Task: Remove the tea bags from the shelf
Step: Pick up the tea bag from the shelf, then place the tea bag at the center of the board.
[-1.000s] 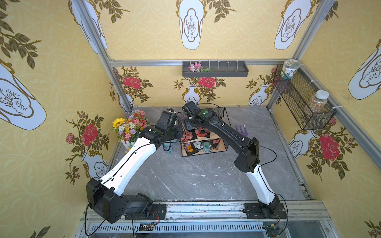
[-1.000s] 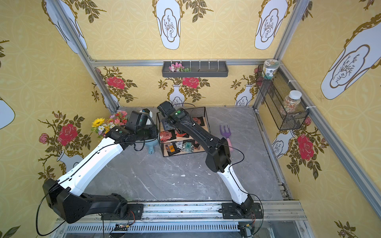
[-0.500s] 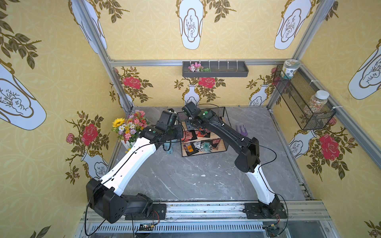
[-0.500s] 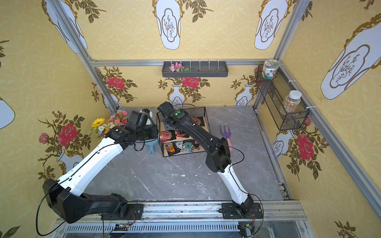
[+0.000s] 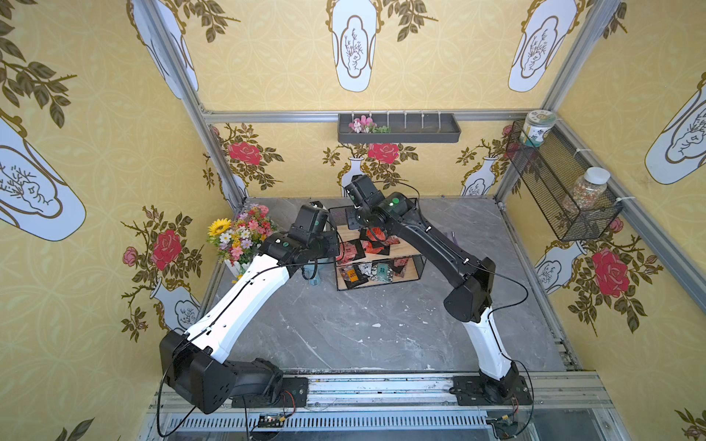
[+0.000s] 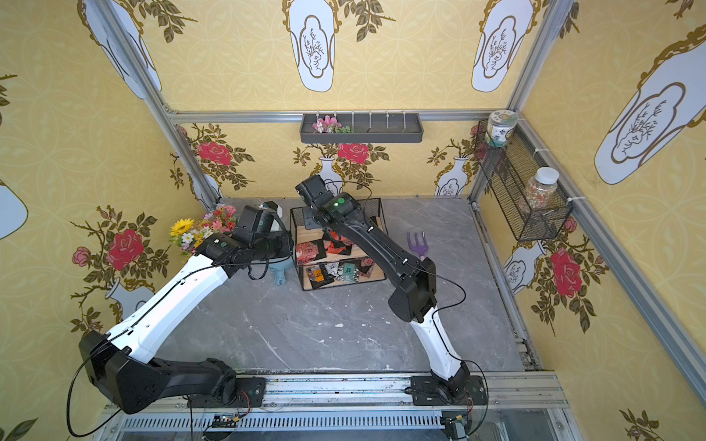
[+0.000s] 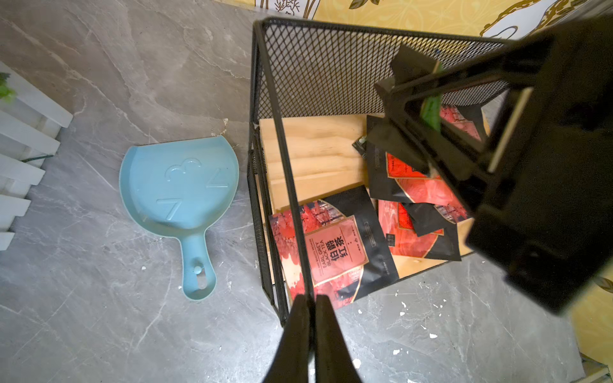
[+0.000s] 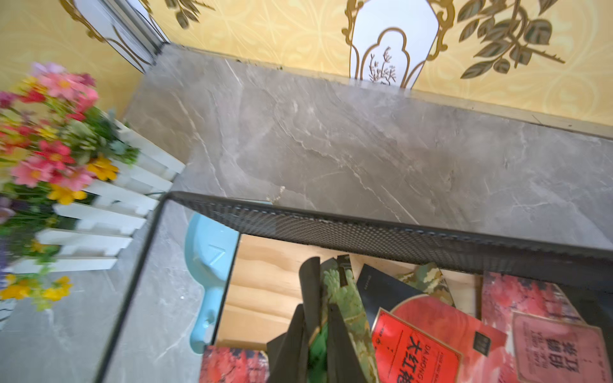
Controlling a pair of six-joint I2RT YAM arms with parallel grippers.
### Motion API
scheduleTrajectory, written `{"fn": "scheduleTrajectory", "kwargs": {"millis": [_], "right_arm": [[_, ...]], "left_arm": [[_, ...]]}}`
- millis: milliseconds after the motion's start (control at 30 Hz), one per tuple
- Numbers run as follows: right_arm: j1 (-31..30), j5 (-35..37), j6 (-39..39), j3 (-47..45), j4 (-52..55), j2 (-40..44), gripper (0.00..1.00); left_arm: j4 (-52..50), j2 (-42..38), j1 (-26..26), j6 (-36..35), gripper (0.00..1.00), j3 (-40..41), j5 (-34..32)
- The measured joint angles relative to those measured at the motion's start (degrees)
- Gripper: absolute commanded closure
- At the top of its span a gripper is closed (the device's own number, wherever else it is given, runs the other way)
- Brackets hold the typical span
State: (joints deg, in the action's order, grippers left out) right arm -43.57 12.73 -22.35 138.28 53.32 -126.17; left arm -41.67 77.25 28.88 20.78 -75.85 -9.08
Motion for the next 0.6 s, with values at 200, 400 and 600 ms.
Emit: {"fn": "scheduleTrajectory", "kwargs": {"millis": [200, 400, 600], "right_arm": [[-0.4, -0.6, -1.5, -4.4, -2.4, 6.0, 0.96], [-2.3, -0.6, -3.0, -21.0, -5.7, 18.7, 0.97], [-3.8, 0.3, -7.3, -45.7, -5.7, 35.2, 0.97]], "left_arm": [[-0.1, 0.2, 0.0, -0.1, 1.0, -0.2, -0.1], [0.3, 1.0, -0.1, -0.9, 1.0, -0.7, -0.5], [0.0, 1.4, 0.0, -1.3, 1.0, -1.2, -0.6]]}}
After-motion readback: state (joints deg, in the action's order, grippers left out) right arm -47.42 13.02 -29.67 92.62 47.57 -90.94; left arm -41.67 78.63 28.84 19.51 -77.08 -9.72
